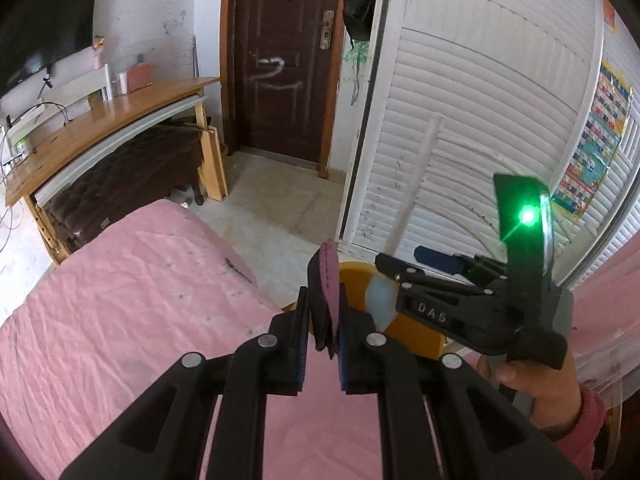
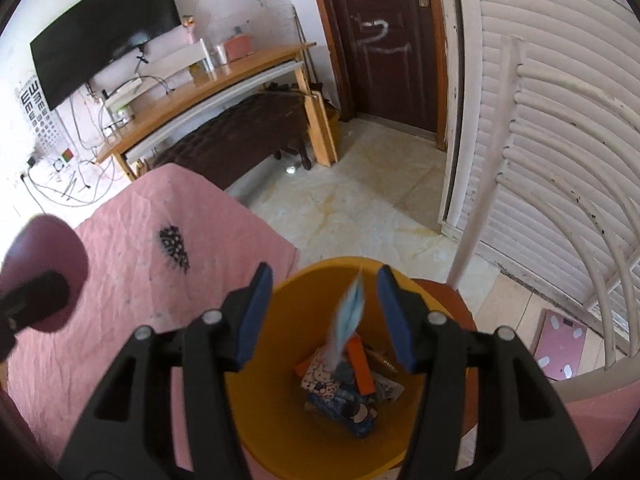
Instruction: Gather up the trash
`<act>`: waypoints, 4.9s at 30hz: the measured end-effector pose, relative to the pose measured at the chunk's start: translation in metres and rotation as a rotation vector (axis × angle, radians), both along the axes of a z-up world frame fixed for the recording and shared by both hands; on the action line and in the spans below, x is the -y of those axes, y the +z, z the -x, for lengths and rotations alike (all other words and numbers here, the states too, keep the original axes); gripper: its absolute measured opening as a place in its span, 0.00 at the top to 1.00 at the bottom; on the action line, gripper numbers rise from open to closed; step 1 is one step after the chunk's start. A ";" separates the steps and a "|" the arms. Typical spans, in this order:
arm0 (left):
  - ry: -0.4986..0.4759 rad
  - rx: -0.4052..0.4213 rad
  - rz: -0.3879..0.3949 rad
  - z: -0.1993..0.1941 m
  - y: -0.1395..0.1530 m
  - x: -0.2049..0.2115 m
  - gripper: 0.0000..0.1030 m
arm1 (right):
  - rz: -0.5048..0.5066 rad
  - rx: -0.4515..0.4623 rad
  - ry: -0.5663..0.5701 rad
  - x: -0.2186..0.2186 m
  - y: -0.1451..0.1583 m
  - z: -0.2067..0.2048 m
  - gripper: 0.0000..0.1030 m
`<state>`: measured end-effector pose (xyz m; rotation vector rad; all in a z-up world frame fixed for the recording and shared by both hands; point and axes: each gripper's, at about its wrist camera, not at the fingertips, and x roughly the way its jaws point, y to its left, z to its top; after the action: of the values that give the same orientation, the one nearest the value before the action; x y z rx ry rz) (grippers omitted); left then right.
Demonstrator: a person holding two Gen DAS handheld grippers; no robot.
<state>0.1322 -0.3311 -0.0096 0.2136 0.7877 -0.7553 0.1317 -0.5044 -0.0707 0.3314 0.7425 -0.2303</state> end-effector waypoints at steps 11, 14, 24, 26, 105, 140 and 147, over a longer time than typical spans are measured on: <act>-0.053 -0.124 -0.058 -0.008 -0.034 0.047 0.93 | -0.065 0.101 -0.111 0.035 0.019 0.025 0.49; -0.064 -0.161 -0.064 -0.011 -0.046 0.057 0.93 | -0.099 0.125 -0.142 0.048 0.020 0.032 0.43; -0.046 -0.155 -0.077 -0.017 -0.059 0.057 0.25 | -0.113 0.130 -0.137 0.050 0.018 0.032 0.36; -0.030 -0.141 -0.077 -0.021 -0.058 0.052 0.25 | -0.108 0.128 -0.134 0.047 0.019 0.031 0.36; 0.685 0.159 0.185 0.069 -0.007 -0.350 0.07 | 0.164 0.241 0.406 -0.289 0.048 0.054 0.06; 0.676 0.175 0.114 0.068 -0.016 -0.335 0.07 | 0.164 0.222 0.420 -0.294 0.039 0.052 0.06; 0.675 0.213 0.110 0.072 -0.016 -0.334 0.07 | 0.163 0.222 0.421 -0.295 0.039 0.052 0.06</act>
<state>0.0599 0.0028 -0.0253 -0.0751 0.5592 -0.1310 0.0794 -0.2095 -0.0314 0.0396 0.5545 0.1425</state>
